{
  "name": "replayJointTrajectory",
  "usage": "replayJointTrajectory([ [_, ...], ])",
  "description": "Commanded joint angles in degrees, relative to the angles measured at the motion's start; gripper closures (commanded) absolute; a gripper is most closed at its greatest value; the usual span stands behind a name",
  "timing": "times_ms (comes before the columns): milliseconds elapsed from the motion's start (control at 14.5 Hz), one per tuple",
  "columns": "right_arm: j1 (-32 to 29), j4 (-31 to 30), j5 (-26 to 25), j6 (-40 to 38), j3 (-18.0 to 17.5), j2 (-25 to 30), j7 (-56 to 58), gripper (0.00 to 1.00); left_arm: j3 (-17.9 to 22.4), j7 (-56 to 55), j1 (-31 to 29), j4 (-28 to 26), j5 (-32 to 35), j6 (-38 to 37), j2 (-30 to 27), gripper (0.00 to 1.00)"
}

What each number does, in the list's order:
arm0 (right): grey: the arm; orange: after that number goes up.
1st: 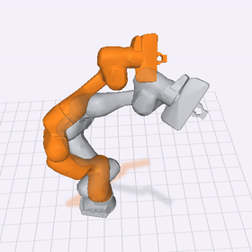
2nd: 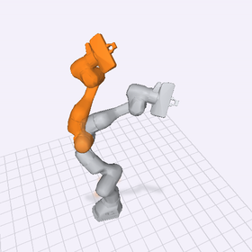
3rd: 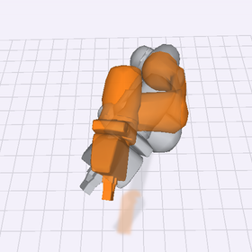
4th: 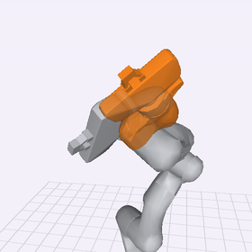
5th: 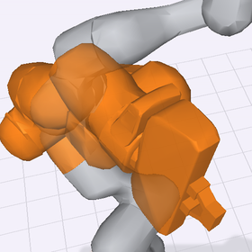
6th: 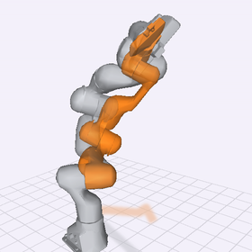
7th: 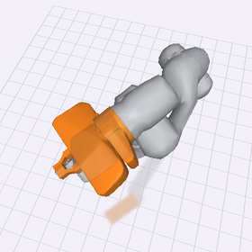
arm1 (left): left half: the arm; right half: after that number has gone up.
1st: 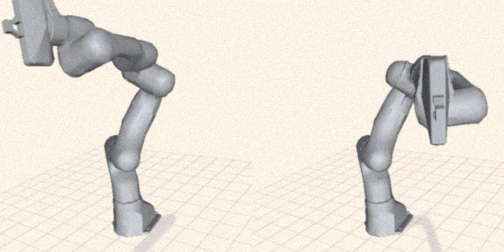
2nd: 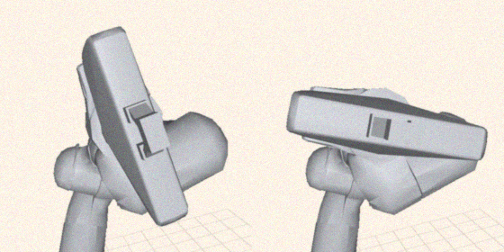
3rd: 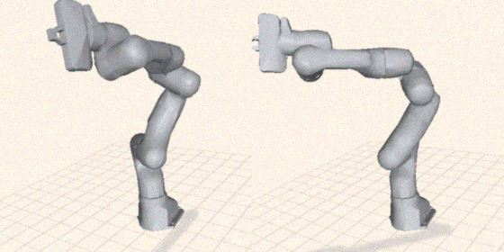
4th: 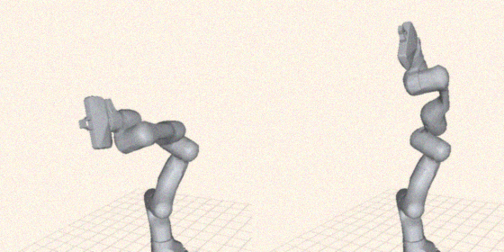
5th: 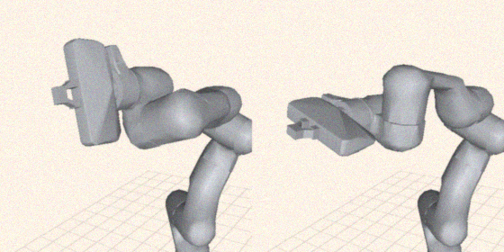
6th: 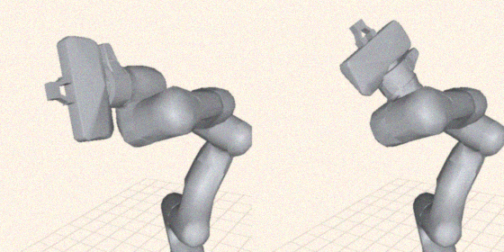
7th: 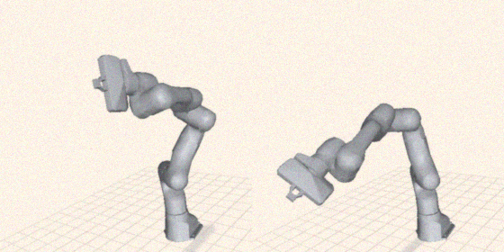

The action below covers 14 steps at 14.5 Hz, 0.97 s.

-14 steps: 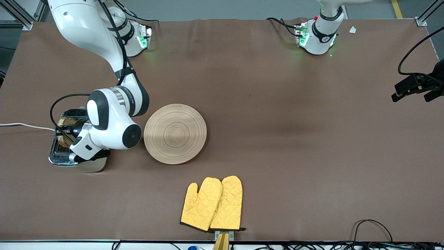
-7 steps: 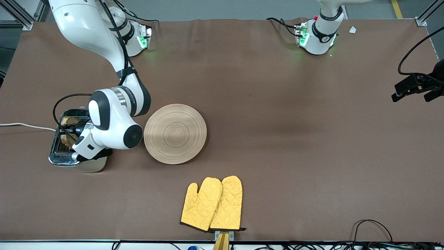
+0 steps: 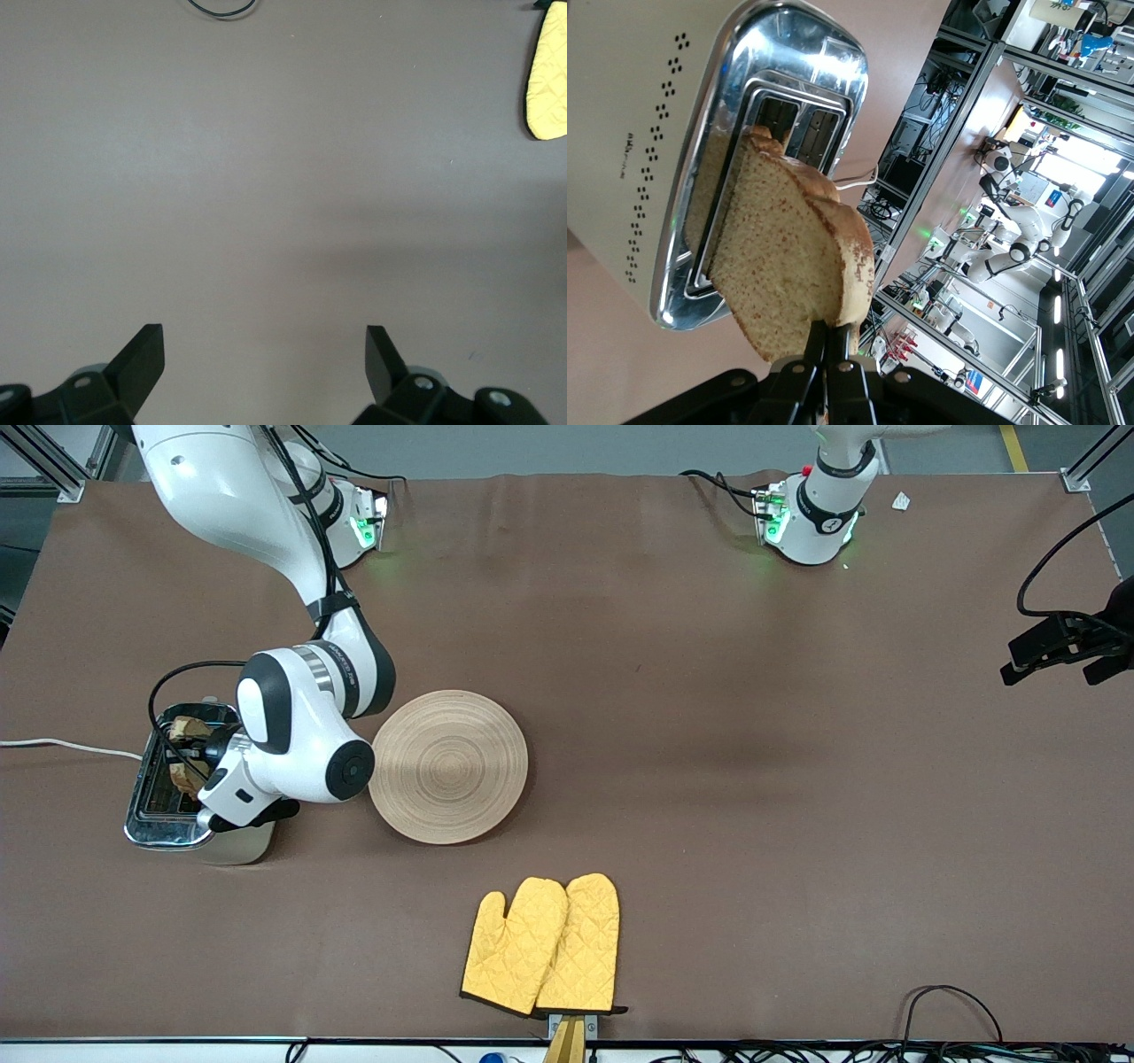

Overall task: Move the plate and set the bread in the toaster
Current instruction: 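Lower the bread slice into the toaster slot with the right gripper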

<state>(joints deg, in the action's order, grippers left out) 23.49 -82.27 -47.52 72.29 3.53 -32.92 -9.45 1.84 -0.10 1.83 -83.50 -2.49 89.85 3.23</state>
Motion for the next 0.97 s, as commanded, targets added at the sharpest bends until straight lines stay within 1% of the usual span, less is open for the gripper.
replayJointTrajectory([
  [0, 0.9, -1.1, 0.7, -0.8, 0.0, 0.3, -0.5, 0.99, 0.1, 0.5, -0.1, -0.4, 0.3, 0.6, -0.3, 0.0],
  [207, 0.7, -1.1, 0.7, -0.2, 0.1, 0.5, -0.3, 0.99, 0.1, 0.5, -0.1, -0.4, 0.3, 0.6, -0.3, 0.0],
  [414, 0.3, -0.6, -0.4, 0.5, 0.2, 0.6, 0.0, 0.98, 0.1, 0.5, 0.0, -0.4, 0.3, 0.6, -0.3, 0.0],
  [552, 0.3, -0.4, -1.8, 2.6, 0.2, 0.8, 0.0, 0.97, 0.1, 0.5, 0.0, -0.4, 0.3, 0.6, -0.3, 0.0],
  [621, 0.2, -0.4, -2.4, 3.1, 0.3, 0.8, 0.0, 0.93, 0.1, 0.5, 0.0, -0.4, 0.3, 0.6, -0.3, 0.0],
  [690, 0.0, -0.3, -2.8, 3.7, 0.3, 0.8, 0.0, 0.84, 0.1, 0.5, 0.0, -0.4, 0.4, 0.6, -0.3, 0.0],
  [759, -0.2, -0.3, -3.5, 4.3, 0.3, 0.7, 0.0, 0.62, 0.1, 0.5, 0.0, -0.4, 0.4, 0.6, -0.3, 0.0],
  [897, -0.5, -0.3, -4.3, 5.8, 0.3, 0.7, 0.0, 0.55, 0.1, 0.5, 0.0, -0.4, 0.4, 0.6, -0.3, 0.0],
])
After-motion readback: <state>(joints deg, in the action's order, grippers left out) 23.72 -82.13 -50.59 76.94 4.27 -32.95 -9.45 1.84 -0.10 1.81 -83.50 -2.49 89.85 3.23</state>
